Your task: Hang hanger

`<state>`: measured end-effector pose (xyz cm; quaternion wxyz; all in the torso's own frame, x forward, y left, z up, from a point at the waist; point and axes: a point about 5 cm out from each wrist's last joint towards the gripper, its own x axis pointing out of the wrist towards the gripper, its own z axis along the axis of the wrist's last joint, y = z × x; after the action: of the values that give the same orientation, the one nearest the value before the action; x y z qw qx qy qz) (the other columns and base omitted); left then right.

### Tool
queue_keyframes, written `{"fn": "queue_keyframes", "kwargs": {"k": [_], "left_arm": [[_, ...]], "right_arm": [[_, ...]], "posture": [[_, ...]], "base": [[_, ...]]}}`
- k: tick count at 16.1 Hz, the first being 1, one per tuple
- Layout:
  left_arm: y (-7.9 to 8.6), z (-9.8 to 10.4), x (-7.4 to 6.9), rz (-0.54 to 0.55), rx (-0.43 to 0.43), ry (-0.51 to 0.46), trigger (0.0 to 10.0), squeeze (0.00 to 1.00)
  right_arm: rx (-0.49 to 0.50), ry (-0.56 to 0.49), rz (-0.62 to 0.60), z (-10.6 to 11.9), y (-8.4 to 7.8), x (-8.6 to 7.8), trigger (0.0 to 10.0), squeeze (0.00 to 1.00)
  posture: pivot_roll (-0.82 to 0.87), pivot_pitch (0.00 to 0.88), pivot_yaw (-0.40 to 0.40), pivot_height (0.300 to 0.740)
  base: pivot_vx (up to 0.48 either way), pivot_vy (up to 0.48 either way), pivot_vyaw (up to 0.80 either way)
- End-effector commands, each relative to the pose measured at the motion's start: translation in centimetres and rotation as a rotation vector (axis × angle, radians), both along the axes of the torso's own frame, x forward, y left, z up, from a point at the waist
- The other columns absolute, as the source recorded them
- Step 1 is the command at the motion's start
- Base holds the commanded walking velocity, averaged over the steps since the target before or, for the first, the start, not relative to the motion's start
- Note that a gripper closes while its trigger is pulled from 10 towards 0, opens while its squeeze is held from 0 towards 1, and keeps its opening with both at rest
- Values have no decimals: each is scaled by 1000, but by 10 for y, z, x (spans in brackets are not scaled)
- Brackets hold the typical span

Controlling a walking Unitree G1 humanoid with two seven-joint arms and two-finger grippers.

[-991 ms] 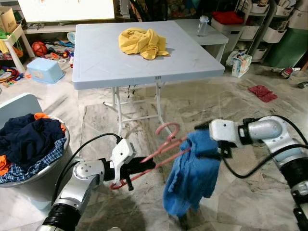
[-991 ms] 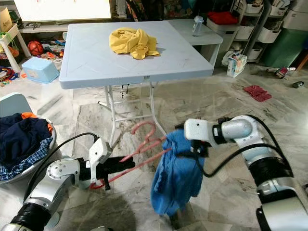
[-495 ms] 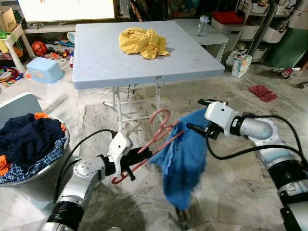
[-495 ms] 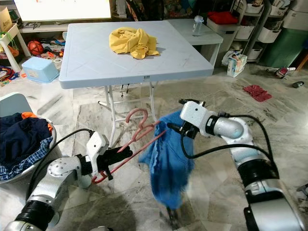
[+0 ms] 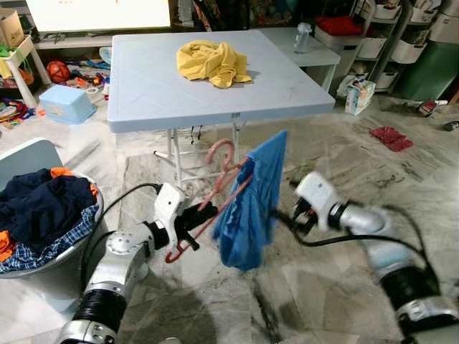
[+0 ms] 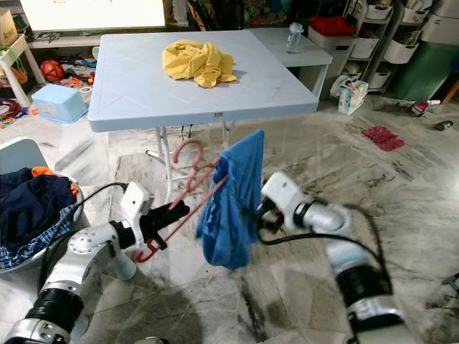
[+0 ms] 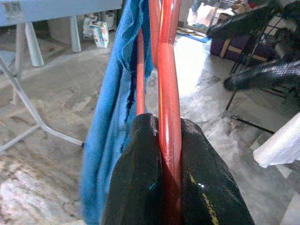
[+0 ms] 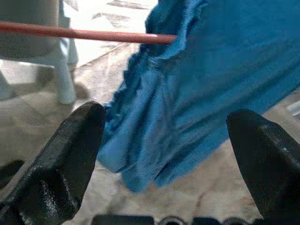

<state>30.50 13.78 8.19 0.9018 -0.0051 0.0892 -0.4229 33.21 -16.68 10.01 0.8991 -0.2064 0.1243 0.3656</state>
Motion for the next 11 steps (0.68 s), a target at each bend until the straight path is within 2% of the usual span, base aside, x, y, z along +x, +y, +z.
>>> {"fn": "queue_keyframes", "kwargs": {"k": [1,3,5,7,11], "left_arm": [[-7,19,5,-26,-40,-70,0,0],[-11,22,3,-44,-61,-69,0,0],[-19,27,-4,-136,-62,-63,0,0],[-19,29,-3,-142,-56,-75,0,0],[-20,35,-4,-156,-52,-82,0,0]], "right_arm": [[52,8,-59,0,2,2,10000,0],[97,14,-114,-3,9,3,10000,0],[131,-8,-282,-7,19,11,10000,0],[171,-14,-409,-5,19,18,10000,0],[104,-66,-514,-1,15,29,10000,0]], "posture": [[-2,11,-81,740],[0,12,-82,740],[11,11,-81,740],[14,10,-81,740],[25,6,-81,740]], "base": [[0,0,0],[0,0,0],[0,0,0],[0,0,0],[0,0,0]]}}
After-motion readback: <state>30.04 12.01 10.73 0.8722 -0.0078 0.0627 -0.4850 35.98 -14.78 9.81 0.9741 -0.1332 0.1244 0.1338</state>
